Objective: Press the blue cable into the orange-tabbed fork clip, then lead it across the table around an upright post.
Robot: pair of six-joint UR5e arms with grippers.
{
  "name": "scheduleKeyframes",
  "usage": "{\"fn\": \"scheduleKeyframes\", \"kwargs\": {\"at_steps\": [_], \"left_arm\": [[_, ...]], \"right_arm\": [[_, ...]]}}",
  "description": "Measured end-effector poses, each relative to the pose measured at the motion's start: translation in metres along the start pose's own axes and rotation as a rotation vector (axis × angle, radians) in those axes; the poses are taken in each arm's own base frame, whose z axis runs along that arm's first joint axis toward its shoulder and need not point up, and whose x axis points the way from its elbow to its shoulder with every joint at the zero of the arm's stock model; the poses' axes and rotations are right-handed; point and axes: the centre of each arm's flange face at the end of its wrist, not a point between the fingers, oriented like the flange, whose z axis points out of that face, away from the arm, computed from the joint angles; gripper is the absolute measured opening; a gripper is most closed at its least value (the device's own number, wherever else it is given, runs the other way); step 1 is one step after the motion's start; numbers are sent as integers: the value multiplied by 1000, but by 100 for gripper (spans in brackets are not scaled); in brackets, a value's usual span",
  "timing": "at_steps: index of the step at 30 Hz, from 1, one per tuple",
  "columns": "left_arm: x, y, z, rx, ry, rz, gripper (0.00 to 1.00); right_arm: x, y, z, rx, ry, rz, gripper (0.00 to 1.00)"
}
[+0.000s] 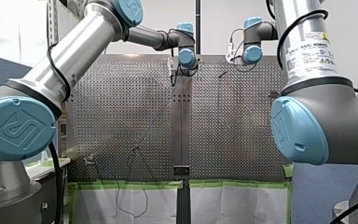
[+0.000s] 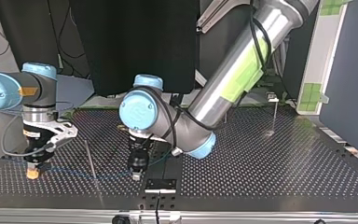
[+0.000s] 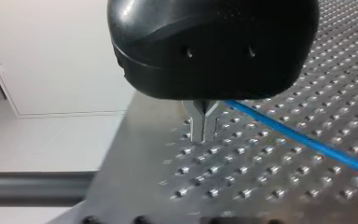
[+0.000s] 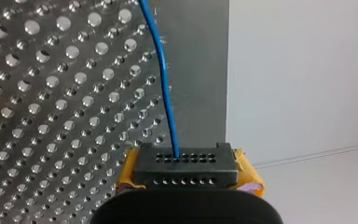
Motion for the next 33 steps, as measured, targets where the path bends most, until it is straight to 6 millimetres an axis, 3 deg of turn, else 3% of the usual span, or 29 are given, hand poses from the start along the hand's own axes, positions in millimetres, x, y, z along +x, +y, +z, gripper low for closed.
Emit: {"fn": "scheduleKeyframes", "kwargs": {"at_steps": [9, 17, 33], "left_arm": [[8, -9, 4, 29, 5, -9, 0], [31, -20, 7, 58, 29, -3, 0], [39, -27, 2, 72, 41, -3, 0]], "right_arm": [[-12, 9, 5, -13, -15, 1, 0], [-17, 16, 8, -22, -20, 1, 0], [-42, 41, 18, -52, -55, 12, 0]]}}
